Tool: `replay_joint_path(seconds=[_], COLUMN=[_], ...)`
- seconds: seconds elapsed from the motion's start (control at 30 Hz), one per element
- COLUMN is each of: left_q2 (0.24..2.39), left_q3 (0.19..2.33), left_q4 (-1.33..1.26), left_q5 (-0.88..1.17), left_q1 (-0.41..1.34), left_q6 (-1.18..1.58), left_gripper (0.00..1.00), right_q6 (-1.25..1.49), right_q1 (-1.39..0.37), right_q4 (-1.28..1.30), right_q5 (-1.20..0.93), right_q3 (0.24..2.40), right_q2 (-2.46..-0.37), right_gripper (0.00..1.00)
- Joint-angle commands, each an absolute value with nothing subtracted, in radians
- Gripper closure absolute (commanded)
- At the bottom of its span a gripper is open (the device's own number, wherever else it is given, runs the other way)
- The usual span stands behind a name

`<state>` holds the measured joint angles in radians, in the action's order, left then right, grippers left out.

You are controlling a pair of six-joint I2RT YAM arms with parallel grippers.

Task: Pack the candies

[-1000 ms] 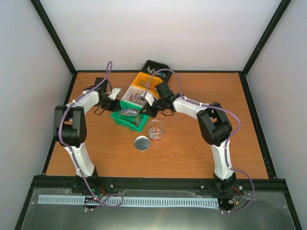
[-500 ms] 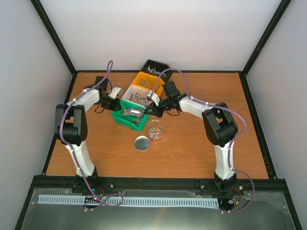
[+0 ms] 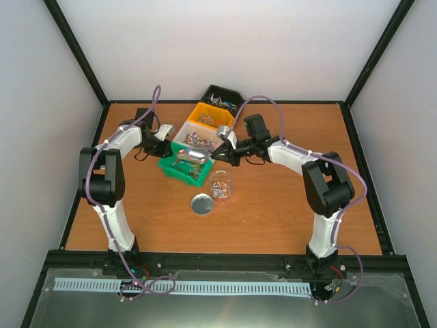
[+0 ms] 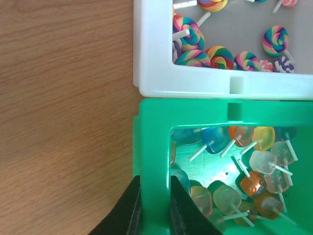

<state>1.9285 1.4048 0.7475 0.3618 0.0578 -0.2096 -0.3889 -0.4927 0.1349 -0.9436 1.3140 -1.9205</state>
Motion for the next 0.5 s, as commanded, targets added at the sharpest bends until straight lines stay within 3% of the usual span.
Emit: replay_joint_path(seconds=[0.0, 0.23, 0.47], left_q2=[1.974, 2.006, 2.015], left_q3=[1.44, 1.484, 1.514], left_q4=[0.789, 0.811, 0.821], left_q5=[0.322, 0.328, 0.338], left_q1=[0.049, 0.05, 0.049], left_q6=[-0.204, -0.204, -0.218], left_gripper=[0.9, 0.88, 0.83], right_q6=[-0.349, -0.25, -0.462], right_q1=[-0.463, -0.475, -0.444], right_q4=[-0.034, -0.225, 0.002], right_q5=[-1.015, -1.006, -1.015], right_q3=[1.227, 1.17, 1.169], right_q2=[-1.838, -1.809, -1.726], right_gripper=[0.97, 0.97, 0.97])
